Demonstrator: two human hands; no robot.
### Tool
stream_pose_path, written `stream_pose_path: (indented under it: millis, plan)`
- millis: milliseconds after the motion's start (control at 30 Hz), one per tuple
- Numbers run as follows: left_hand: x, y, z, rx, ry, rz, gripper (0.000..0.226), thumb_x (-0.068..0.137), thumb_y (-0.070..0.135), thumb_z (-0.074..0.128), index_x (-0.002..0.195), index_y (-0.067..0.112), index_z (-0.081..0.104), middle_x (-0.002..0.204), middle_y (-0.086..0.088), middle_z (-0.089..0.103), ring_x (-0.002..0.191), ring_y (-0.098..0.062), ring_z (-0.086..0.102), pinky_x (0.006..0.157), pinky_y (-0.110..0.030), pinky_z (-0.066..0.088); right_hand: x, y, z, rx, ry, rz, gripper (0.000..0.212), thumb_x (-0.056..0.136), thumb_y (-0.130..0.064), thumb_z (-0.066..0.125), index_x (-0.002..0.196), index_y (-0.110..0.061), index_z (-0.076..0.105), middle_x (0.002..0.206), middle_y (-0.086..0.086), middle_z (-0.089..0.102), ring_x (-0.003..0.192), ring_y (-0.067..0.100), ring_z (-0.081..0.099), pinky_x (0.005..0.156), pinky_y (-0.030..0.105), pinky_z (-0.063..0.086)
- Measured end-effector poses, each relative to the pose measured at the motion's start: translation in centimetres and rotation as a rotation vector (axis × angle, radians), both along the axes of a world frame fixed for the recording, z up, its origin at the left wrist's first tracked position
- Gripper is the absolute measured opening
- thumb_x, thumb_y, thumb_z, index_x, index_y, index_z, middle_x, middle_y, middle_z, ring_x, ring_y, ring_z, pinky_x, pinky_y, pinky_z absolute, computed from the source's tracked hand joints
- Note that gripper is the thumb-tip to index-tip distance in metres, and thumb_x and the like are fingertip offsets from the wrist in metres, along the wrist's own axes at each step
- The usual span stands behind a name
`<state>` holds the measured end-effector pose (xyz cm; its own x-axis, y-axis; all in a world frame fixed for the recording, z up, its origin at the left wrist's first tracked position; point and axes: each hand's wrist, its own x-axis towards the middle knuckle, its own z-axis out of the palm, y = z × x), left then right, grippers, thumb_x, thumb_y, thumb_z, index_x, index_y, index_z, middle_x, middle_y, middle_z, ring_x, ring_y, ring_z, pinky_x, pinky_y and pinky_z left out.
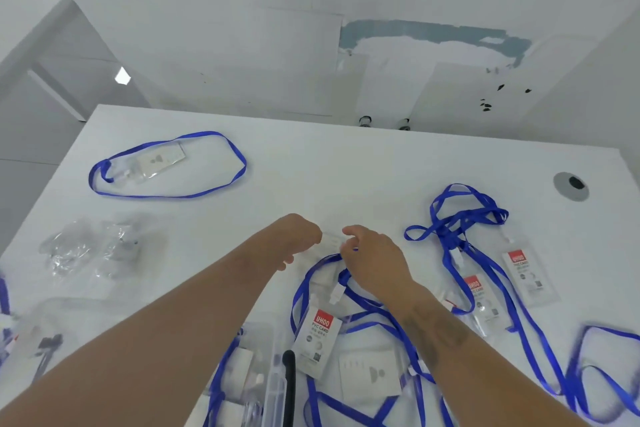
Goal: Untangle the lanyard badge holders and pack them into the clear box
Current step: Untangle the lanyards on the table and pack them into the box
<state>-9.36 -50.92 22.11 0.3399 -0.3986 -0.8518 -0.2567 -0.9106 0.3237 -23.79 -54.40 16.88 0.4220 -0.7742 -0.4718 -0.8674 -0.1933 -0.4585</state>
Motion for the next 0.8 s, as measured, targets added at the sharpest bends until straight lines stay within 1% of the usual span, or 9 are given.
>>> stream_pose_path:
  millis: [67, 267, 400, 500, 567, 667, 733, 767, 800]
  plan:
    - [-0.1, -0.4, -0.4, -0.001, 0.014, 0.035, 0.036, 0.094, 0.022, 0.055, 0.128, 0.008, 0.053, 0.132, -0.011, 0.055, 0.113, -0.030, 0.059, 0.094, -0.041, 0.051, 0.1, 0.1, -0.2, -0.003, -0.025, -0.010, 0.039, 0.098, -0.030, 0.040, 0.136, -0.029, 0.049, 0.125, -0.005, 0.065, 0.113, 0.018, 0.058, 0.096, 0.036, 0.048]
    - [0.0, -1.2, -2.0, -0.006, 0.025, 0.128, 0.033, 0.094, 0.022, 0.059, 0.123, 0.006, 0.056, 0.126, -0.010, 0.060, 0.112, -0.028, 0.058, 0.094, -0.041, 0.049, 0.1, -0.1, -0.1, 0.014, -0.085, -0.058, 0.039, 0.099, -0.028, 0.042, 0.137, -0.027, 0.049, 0.129, -0.005, 0.063, 0.112, 0.016, 0.059, 0.097, 0.030, 0.047]
    - [0.1, -1.2, -3.0, -0.059, 0.021, 0.154, 0.030, 0.090, 0.019, 0.067, 0.116, 0.006, 0.061, 0.117, -0.010, 0.065, 0.099, -0.025, 0.065, 0.080, -0.035, 0.052, 0.0, -0.1, -0.2, 0.019, -0.084, -0.053, 0.039, 0.099, -0.031, 0.045, 0.137, -0.029, 0.048, 0.130, -0.007, 0.062, 0.113, 0.014, 0.060, 0.099, 0.031, 0.048]
    - [0.1, -1.3, -2.8, -0.145, 0.001, 0.109, 0.022, 0.090, 0.015, 0.066, 0.111, 0.010, 0.064, 0.102, -0.009, 0.068, 0.081, -0.021, 0.065, 0.068, -0.030, 0.052, -0.4, -0.4, -0.3, 0.039, -0.114, -0.057, 0.040, 0.096, -0.034, 0.050, 0.136, -0.032, 0.049, 0.127, -0.012, 0.062, 0.111, 0.011, 0.059, 0.097, 0.032, 0.048]
    - [0.4, -1.5, -2.0, -0.217, -0.008, 0.097, 0.016, 0.089, 0.013, 0.065, 0.105, 0.012, 0.065, 0.091, -0.006, 0.067, 0.071, -0.019, 0.064, 0.063, -0.029, 0.052, -0.7, -1.0, -0.3, 0.054, -0.178, -0.114, 0.040, 0.093, -0.038, 0.054, 0.133, -0.034, 0.050, 0.124, -0.016, 0.062, 0.106, 0.007, 0.058, 0.091, 0.028, 0.048]
    - [1.3, -1.5, 0.2, -0.341, 0.013, 0.125, 0.010, 0.088, 0.011, 0.065, 0.098, 0.011, 0.067, 0.088, -0.005, 0.068, 0.067, -0.018, 0.065, 0.059, -0.027, 0.052, -0.9, -2.3, 0.8, 0.178, -0.377, -0.264, 0.043, 0.090, -0.042, 0.062, 0.131, -0.032, 0.051, 0.113, -0.016, 0.065, 0.103, 0.004, 0.060, 0.087, 0.024, 0.049]
    - [1.9, -1.3, 2.0, -0.451, 0.050, 0.141, 0.011, 0.088, 0.011, 0.065, 0.098, 0.011, 0.068, 0.087, -0.004, 0.070, 0.068, -0.018, 0.068, 0.063, -0.029, 0.054, -0.8, -3.1, 2.4, 0.289, -0.522, -0.335, 0.041, 0.088, -0.037, 0.068, 0.125, -0.028, 0.055, 0.099, -0.018, 0.068, 0.094, -0.001, 0.063, 0.076, 0.012, 0.047]
    - [2.1, -1.2, 2.9, -0.502, 0.077, 0.150, 0.011, 0.088, 0.010, 0.065, 0.098, 0.011, 0.069, 0.088, -0.004, 0.071, 0.070, -0.018, 0.069, 0.068, -0.031, 0.057, -0.9, -3.4, 3.1, 0.320, -0.560, -0.340, 0.036, 0.087, -0.034, 0.069, 0.121, -0.027, 0.058, 0.095, -0.018, 0.069, 0.089, -0.005, 0.063, 0.070, 0.009, 0.045]
    - [2.3, -1.0, 3.8, -0.548, 0.111, 0.162, 0.011, 0.089, 0.010, 0.065, 0.099, 0.010, 0.068, 0.089, -0.005, 0.072, 0.072, -0.018, 0.071, 0.073, -0.032, 0.059, -0.9, -3.6, 3.9, 0.323, -0.585, -0.328, 0.031, 0.087, -0.032, 0.070, 0.116, -0.025, 0.061, 0.093, -0.016, 0.071, 0.086, -0.004, 0.064, 0.068, 0.008, 0.045]
